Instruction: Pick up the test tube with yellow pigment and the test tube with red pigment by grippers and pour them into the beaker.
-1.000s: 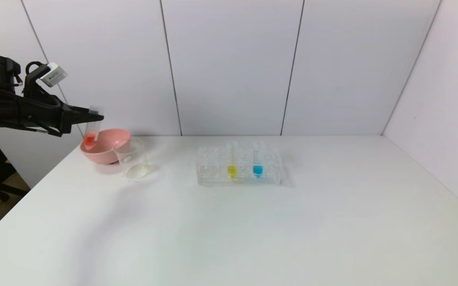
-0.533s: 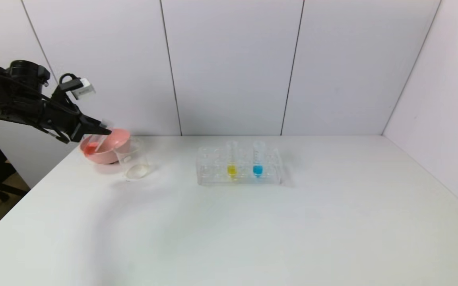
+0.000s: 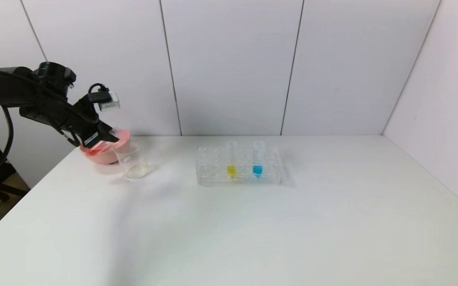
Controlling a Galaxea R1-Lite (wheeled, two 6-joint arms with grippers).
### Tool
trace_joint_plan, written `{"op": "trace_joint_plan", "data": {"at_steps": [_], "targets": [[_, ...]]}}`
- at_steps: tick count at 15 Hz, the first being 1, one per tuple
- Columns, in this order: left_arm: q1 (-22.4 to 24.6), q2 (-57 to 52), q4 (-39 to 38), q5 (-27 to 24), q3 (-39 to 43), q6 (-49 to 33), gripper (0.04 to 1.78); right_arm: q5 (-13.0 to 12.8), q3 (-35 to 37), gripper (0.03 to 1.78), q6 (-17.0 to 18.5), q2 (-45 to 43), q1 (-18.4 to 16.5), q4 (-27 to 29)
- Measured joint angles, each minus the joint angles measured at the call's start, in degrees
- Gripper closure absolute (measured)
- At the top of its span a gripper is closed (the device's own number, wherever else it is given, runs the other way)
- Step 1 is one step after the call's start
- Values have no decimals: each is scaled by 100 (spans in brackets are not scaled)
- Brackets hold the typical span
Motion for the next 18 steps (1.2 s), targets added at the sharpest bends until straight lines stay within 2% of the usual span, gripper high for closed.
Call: {"op": "trace_joint_plan", "data": {"at_steps": [3,5,12,18], "targets": [[-108,-30,4,774,4,306,139,-1,0,10,0,0,0,-2],[-157,-46,6,1075,6,449,139,0,0,10,0,0,0,-2],[-325,-105,54,1169,-2,603,139,0,0,10,0,0,0,-2],[-469,-143,89,1740,-49,868,139,0,0,10,0,0,0,-2]]}}
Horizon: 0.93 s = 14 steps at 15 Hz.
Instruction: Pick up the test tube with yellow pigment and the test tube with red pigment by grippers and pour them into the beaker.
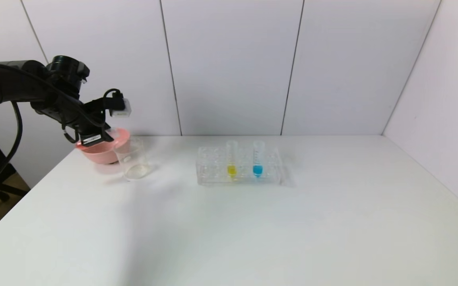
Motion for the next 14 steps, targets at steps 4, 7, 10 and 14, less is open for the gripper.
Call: {"op": "trace_joint_plan", "data": {"at_steps": [4,7,10,14], "targets": [[-61,-4,0,350,-20,113,139,0,0,10,0,0,0,0],[-140,-4,2,596,-22,204,139,0,0,10,0,0,0,0],[-212,22,41,806,-15,247,139,0,0,10,0,0,0,0],[-347,51,41,1278,-15,339,139,0,0,10,-1,0,0,0]]}}
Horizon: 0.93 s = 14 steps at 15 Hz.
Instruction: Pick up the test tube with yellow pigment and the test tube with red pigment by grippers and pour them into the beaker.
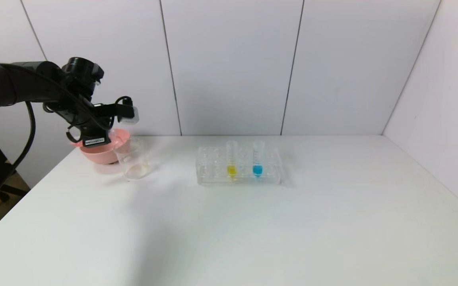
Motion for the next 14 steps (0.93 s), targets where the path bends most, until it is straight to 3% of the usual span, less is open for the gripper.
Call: {"op": "trace_joint_plan", "data": {"at_steps": [8,14], "targets": [[-178,-16,38,344,0,112,139,0,0,10,1,0,0,0],[-371,-60,276,873,0,190,139,0,0,10,1,0,0,0]]}}
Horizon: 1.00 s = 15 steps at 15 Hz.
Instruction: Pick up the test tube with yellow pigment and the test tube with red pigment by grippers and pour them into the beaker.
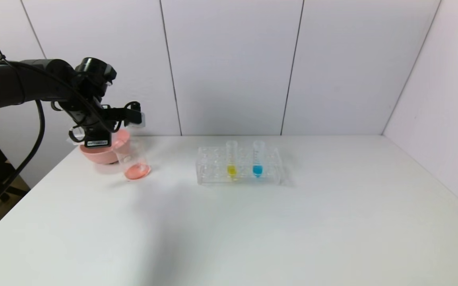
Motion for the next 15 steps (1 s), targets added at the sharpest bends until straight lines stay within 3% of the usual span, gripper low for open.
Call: {"op": "trace_joint_plan", "data": {"at_steps": [8,15], "targets": [[-289,24,9,555,2,96,139,0,0,10,0,0,0,0],[-308,-45,-74,458,2,16,139,0,0,10,0,0,0,0]]}}
